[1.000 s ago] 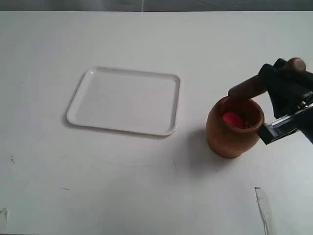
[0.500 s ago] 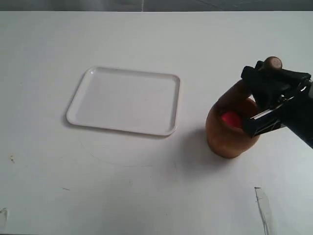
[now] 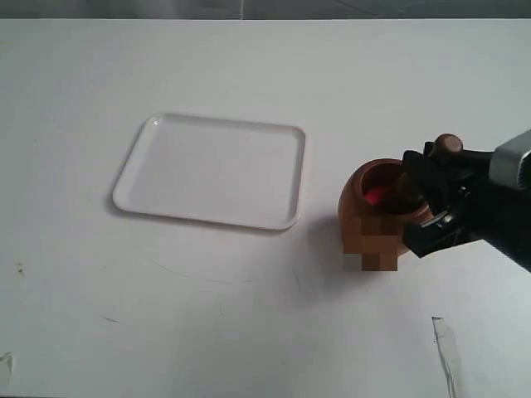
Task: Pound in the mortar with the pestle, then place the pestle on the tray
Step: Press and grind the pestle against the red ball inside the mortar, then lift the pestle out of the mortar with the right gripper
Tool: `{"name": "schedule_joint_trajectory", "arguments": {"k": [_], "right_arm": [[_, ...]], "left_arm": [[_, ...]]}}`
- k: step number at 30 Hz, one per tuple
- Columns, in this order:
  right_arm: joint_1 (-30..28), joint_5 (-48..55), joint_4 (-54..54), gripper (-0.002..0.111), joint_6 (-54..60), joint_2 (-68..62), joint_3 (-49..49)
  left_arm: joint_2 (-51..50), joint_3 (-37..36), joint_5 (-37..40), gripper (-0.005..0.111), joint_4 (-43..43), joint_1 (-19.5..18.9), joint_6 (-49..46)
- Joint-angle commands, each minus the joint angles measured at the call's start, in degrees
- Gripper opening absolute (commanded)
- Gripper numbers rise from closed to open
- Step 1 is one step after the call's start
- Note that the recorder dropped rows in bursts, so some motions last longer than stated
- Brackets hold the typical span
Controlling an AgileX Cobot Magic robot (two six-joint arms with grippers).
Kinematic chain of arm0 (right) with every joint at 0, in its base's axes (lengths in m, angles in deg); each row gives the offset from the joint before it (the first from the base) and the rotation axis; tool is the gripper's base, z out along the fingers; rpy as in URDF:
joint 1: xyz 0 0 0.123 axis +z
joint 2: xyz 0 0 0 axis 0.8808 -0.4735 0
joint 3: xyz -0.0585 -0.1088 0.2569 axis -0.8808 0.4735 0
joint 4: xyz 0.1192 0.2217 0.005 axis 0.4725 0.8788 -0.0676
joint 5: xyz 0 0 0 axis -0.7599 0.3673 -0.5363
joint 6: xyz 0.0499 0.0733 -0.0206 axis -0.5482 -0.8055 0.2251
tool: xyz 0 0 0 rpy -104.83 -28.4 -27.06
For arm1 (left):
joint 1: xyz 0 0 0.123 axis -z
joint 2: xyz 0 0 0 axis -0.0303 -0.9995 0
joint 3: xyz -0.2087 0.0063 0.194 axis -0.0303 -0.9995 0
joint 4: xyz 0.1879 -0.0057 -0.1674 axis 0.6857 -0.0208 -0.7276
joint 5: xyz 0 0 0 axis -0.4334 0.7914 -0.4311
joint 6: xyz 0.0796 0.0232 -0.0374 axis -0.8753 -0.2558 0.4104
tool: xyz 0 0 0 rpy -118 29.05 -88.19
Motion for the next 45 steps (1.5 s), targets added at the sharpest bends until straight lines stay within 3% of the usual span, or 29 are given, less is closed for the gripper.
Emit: {"name": "schedule_joint_trajectory", "arguments": {"k": [1,6,15,18,25,31,45], "right_arm": [[0.2,-8.3,1.0,0.000,2.0,0.2,0.4],[0.2,-9.6,1.0,0.000,1.9,5.2,0.4],[0.2,12.6,0.5,0.000,1.9,16.2,0.4],[0.2,15.2,-0.2,0.000,2.0,16.1,0.4],[0.2,8.6,-0.6,0.000,2.4,15.4,0.1],[0.2,16.0,-0.6,0.000,2.4,14.2,-2.6],[0.2,4.1,-0.9,0.000,2.4,-10.7,-6.4]], "left_arm": [[0.1,0.0,-0.2,0.000,-0.4,0.4,0.5],[0.1,0.0,-0.2,0.000,-0.4,0.4,0.5],[0.1,0.0,-0.2,0.000,-0.4,0.4,0.5],[0.1,0.0,-0.2,0.000,-0.4,0.4,0.5],[0.1,0.0,-0.2,0.000,-0.4,0.4,0.5],[0.1,0.0,-0.2,0.000,-0.4,0.4,0.5],[0.1,0.0,-0.2,0.000,-0.4,0.4,0.5]]}}
